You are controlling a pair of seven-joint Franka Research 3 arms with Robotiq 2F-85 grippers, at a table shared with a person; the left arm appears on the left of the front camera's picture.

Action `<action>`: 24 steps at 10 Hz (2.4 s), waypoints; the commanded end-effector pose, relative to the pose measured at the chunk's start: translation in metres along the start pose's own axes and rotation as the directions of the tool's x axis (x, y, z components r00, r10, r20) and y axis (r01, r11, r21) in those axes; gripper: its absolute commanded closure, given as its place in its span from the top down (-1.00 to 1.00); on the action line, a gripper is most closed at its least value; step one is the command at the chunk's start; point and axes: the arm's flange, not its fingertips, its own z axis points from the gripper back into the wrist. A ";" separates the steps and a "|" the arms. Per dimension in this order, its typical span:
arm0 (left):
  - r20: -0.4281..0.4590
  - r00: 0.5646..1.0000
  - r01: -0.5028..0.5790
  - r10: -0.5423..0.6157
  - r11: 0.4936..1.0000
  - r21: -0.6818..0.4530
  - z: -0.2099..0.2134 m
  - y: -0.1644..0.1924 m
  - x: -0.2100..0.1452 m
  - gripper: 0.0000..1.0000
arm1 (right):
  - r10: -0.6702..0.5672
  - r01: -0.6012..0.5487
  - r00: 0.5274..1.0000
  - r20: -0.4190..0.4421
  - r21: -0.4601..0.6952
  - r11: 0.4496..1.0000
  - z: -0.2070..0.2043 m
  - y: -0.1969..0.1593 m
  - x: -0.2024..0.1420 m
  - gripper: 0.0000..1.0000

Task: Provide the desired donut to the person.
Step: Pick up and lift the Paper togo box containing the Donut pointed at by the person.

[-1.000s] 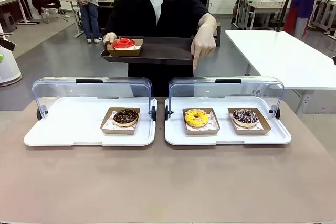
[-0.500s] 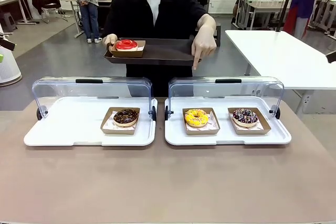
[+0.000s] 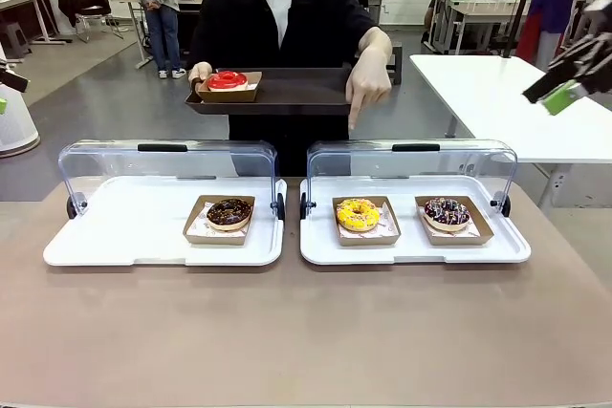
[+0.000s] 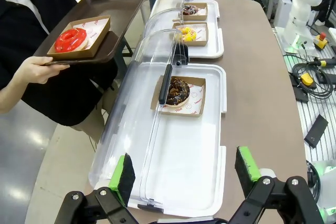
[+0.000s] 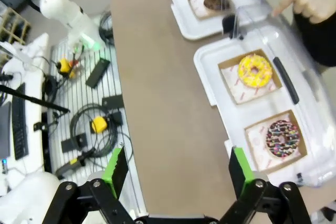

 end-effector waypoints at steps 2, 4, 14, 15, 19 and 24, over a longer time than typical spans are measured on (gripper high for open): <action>0.010 1.000 0.000 0.000 1.000 0.004 0.000 0.000 0.001 1.00 | 0.014 -0.021 0.976 -0.218 -0.029 0.999 -0.040 0.013 0.044 1.00; 0.010 1.000 0.000 0.000 1.000 0.004 0.000 0.000 0.001 1.00 | 0.094 -0.121 0.945 -0.315 -0.066 0.991 -0.081 0.027 0.051 1.00; 0.010 1.000 0.000 0.000 1.000 0.004 0.000 0.000 0.001 1.00 | 0.338 -0.394 0.859 -0.383 -0.075 0.916 -0.181 0.025 -0.003 1.00; 0.010 1.000 0.000 0.000 1.000 0.004 0.000 0.000 0.001 1.00 | 0.338 -0.394 0.859 -0.383 -0.075 0.916 -0.181 0.025 -0.003 1.00; 0.010 1.000 0.000 0.000 1.000 0.004 0.000 0.000 0.001 1.00 | 0.338 -0.394 0.859 -0.383 -0.075 0.916 -0.181 0.025 -0.003 1.00; 0.010 1.000 0.000 0.000 1.000 0.004 0.000 0.000 0.001 1.00 | 0.352 -0.393 0.846 -0.400 -0.023 0.919 -0.236 -0.008 0.022 1.00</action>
